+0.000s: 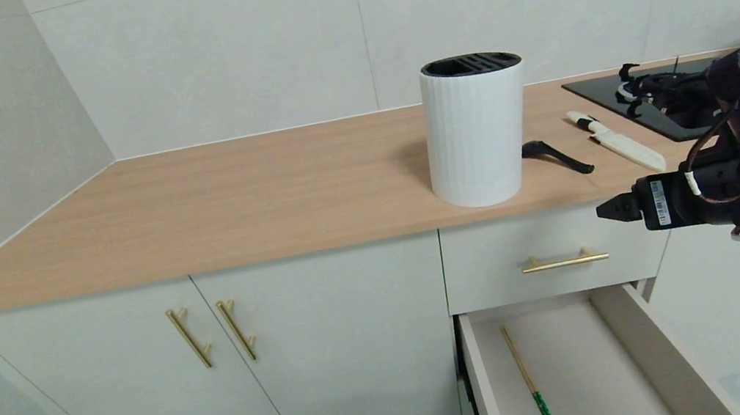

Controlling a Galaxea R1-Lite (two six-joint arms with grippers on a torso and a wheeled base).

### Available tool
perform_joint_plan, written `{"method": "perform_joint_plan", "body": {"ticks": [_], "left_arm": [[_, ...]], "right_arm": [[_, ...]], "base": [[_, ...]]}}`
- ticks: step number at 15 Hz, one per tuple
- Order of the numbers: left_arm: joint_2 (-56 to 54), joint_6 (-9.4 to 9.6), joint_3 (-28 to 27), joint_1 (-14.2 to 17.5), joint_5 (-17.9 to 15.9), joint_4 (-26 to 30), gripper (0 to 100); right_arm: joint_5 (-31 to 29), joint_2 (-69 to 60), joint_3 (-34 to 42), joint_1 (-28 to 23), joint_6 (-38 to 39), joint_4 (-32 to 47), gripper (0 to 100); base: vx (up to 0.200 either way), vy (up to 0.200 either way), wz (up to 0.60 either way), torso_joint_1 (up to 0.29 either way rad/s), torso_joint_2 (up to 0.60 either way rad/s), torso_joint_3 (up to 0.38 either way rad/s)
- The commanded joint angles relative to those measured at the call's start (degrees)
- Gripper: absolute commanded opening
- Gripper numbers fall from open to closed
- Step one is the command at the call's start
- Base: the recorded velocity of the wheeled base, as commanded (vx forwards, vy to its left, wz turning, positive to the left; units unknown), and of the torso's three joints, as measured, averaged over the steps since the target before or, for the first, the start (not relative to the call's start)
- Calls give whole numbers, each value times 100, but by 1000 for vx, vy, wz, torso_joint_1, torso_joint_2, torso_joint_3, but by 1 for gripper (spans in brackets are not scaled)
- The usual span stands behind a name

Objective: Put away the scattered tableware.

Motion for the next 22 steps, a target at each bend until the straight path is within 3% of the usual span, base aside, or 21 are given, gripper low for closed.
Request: {"method": "perform_joint_plan", "body": {"ticks": [1, 9, 15, 17, 22], "left_arm": [[7, -1, 0, 1, 2, -5, 100], [7, -1, 0, 1, 2, -5, 100], [7, -1, 0, 1, 2, -5, 100], [7, -1, 0, 1, 2, -5, 100], [7, -1, 0, 1, 2, -5, 100]], "right_arm": [[-1, 121, 2, -54, 4, -5, 100], [8, 323, 2, -133, -5, -102, 100], [280, 631, -122, -414, -427, -620, 100], [1124, 1018, -798, -652, -585, -612, 100], [1467, 1984, -1809, -1021, -1007, -664, 100]], "base": [[0, 0, 0, 207, -496, -290], [0, 0, 0, 218, -497, -279], [0, 0, 0, 36, -78, -44], [0, 0, 0, 0, 0, 0], [0, 0, 0, 0, 0, 0]]}}
